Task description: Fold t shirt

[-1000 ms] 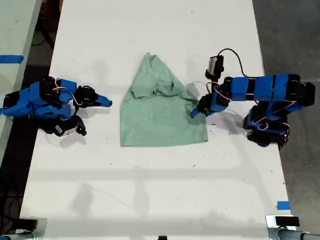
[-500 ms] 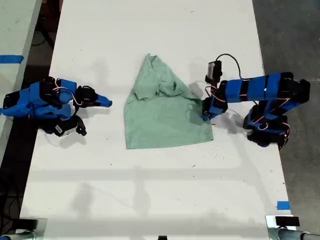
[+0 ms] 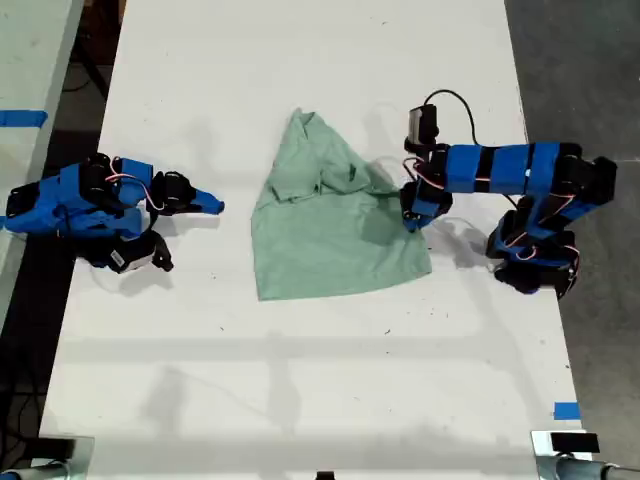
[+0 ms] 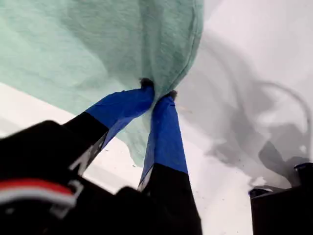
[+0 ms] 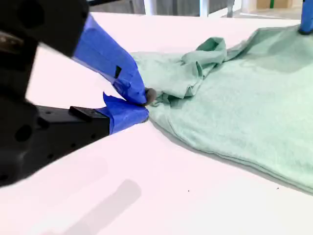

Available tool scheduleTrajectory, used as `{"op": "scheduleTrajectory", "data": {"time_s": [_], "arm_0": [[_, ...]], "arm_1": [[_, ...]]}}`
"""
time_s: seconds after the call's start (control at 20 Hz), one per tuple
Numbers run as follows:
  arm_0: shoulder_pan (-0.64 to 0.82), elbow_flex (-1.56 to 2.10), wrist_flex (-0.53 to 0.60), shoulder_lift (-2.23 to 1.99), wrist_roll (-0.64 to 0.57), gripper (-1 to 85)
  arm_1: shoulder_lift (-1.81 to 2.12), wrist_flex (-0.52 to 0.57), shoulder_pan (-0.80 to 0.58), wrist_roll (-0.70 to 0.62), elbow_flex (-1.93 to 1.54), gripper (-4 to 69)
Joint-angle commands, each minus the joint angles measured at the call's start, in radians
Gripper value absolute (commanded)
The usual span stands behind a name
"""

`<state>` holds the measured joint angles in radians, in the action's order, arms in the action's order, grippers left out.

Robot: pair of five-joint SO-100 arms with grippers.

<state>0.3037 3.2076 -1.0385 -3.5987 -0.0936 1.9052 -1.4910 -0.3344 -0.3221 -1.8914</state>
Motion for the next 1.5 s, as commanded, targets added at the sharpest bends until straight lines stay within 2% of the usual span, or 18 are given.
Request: {"op": "scheduleTrajectory", "data": {"time_s": [0.0,0.4,0.55,0.6,0.65,0.8,1.05,1.2,1.25,1.3,1.35,1.45], "arm_0": [[-0.002,0.008,-0.002,-0.008,0.017,0.0],[-0.002,0.008,-0.005,-0.008,0.017,0.0],[-0.003,0.008,-0.005,-0.008,0.017,0.0],[-0.003,0.008,-0.005,-0.008,0.017,0.0],[-0.003,0.008,-0.005,-0.008,0.017,0.0],[-0.003,0.006,-0.005,-0.008,0.017,0.0],[-0.003,0.006,-0.005,-0.008,0.017,0.0],[-0.003,0.006,-0.005,-0.008,0.017,0.0],[-0.003,0.006,-0.005,-0.008,0.017,0.0],[-0.005,0.006,-0.005,-0.008,0.017,0.0],[-0.005,0.006,-0.005,-0.008,0.017,0.0],[-0.002,0.006,-0.005,-0.008,0.017,0.0]], "arm_1": [[-0.04,-0.072,0.052,-0.048,0.252,2.0],[-0.718,-0.109,0.178,-0.138,0.954,2.0],[-0.831,-0.052,0.199,-0.15,1.009,3.2],[-0.834,-0.049,0.207,-0.147,1.003,19.8],[-0.828,-0.057,0.215,-0.14,1.002,26.9],[-0.752,-0.1,0.222,-0.133,0.996,33.4],[-0.482,-0.212,0.192,-0.143,0.94,34.0],[-0.236,-0.242,0.164,-0.135,0.784,31.0],[-0.144,-0.242,0.155,-0.121,0.698,26.0],[-0.049,-0.233,0.146,-0.101,0.589,10.7],[0.052,-0.212,0.14,-0.083,0.468,1.3],[0.249,-0.14,0.133,-0.057,0.216,1.4]]}}
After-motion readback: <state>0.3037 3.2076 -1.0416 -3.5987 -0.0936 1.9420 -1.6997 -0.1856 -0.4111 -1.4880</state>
